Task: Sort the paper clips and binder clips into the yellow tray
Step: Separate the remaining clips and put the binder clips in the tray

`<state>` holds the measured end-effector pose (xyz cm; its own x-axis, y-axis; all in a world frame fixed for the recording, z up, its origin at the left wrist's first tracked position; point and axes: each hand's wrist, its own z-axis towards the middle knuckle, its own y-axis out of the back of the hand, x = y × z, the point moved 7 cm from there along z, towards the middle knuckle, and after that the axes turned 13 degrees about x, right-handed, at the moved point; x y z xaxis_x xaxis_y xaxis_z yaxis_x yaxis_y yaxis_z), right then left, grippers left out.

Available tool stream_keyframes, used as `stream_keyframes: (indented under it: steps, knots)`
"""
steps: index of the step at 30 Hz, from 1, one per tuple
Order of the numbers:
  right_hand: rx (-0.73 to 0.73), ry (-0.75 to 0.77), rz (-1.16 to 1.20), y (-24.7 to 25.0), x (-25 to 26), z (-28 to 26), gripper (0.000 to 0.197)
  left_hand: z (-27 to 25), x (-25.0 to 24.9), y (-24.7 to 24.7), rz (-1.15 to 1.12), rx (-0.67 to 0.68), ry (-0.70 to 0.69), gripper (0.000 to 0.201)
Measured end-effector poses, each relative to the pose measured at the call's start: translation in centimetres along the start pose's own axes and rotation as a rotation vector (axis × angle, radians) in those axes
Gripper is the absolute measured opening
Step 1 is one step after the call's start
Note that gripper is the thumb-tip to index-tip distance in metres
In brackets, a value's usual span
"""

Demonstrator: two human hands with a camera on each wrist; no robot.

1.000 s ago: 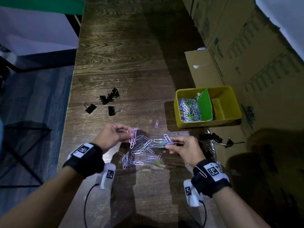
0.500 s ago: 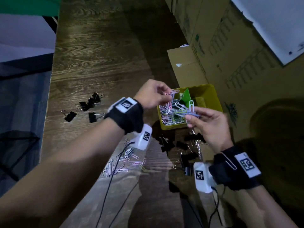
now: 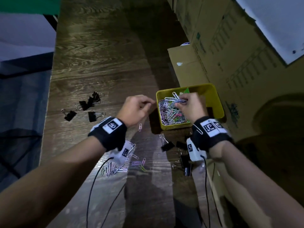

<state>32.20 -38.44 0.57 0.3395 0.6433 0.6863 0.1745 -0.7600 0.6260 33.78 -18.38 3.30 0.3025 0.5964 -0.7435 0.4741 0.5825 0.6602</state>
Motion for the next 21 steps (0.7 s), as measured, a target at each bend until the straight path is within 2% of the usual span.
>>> stream_keyframes:
  steps: [2,4,5,7,9,11,13,16,18,19,21]
  knots:
    - [0.092,-0.035,-0.130,-1.7,0.4,0.3,0.035,-1.7,2.8,0.1,0.067,0.032,0.133,0.019]
    - [0.167,-0.027,-0.277,-3.1,1.1,0.0,0.037,-3.3,5.4,-1.6,0.193,0.177,0.204,0.027]
    - [0.172,-0.011,-0.317,-3.4,1.4,-0.4,0.039,-4.1,6.4,-2.9,0.234,0.262,0.189,0.035]
    - [0.135,0.022,-0.333,-3.4,2.0,-1.4,0.039,-6.0,7.8,-5.9,0.284,0.447,0.132,0.049]
    - [0.047,0.093,-0.316,-3.3,2.8,-2.6,0.034,-8.2,9.1,-8.5,0.404,0.635,0.135,0.056]
    - [-0.025,0.218,-0.271,-3.6,4.1,-4.6,0.029,-10.2,9.8,-9.7,0.502,0.707,0.129,0.055]
    - [-0.025,0.346,-0.220,-4.8,5.3,-7.2,0.024,-12.1,9.9,-9.9,0.504,0.662,0.079,0.052]
    - [0.097,0.451,-0.215,-9.2,5.1,-10.7,0.020,-15.3,9.8,-9.6,0.534,0.555,-0.113,0.045]
    - [0.186,0.487,-0.257,-12.6,4.2,-12.2,0.021,-16.9,9.7,-8.7,0.457,0.506,-0.183,0.040]
    - [0.254,0.470,-0.284,-14.4,3.6,-12.6,0.027,-17.4,9.6,-8.0,0.406,0.467,-0.177,0.038]
    - [0.427,0.364,-0.371,-17.9,2.3,-13.0,0.059,-18.1,9.9,-6.1,0.369,0.338,-0.099,0.042]
